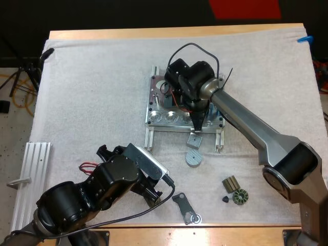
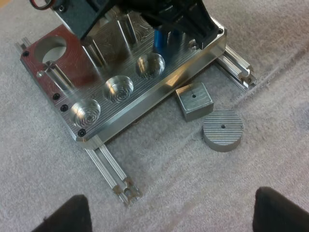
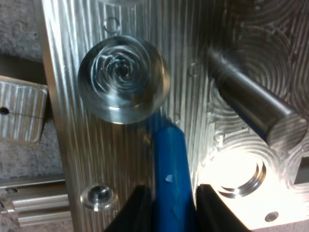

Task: Load cells from right to left

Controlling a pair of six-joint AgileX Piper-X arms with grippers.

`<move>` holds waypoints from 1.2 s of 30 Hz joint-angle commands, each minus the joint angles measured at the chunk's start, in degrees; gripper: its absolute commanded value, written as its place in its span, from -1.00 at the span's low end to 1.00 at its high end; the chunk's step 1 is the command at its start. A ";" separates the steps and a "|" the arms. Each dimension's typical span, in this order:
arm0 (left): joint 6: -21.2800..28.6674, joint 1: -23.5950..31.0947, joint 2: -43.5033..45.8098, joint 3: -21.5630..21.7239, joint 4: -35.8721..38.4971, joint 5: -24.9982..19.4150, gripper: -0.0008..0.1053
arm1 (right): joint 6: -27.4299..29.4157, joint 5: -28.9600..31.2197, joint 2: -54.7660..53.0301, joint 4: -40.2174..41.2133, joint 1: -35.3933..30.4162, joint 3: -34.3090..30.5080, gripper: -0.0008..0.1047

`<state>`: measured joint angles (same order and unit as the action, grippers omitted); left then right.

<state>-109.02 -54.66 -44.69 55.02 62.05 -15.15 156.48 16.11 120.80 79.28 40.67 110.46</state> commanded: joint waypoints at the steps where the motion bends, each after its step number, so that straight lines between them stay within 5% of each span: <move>1: -0.02 0.01 0.31 0.16 -0.67 -1.39 0.29 | -0.26 -1.38 -0.20 -4.80 -0.32 0.05 -0.76; 26: -0.02 0.01 0.31 0.16 -0.67 -1.39 0.29 | -1.84 -0.48 -0.20 -6.32 -0.32 0.05 -0.74; 31: -0.02 0.01 0.31 0.16 -0.67 -1.39 0.29 | -3.56 -0.48 -0.46 -6.43 -0.32 0.05 -0.26; 36: -0.02 0.01 0.31 0.16 -0.67 -1.39 0.29 | -3.60 -0.48 -1.67 -7.23 -0.32 0.16 -0.17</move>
<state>-109.02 -54.66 -44.69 55.02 62.05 -15.15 152.99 15.78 120.33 72.70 40.67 110.33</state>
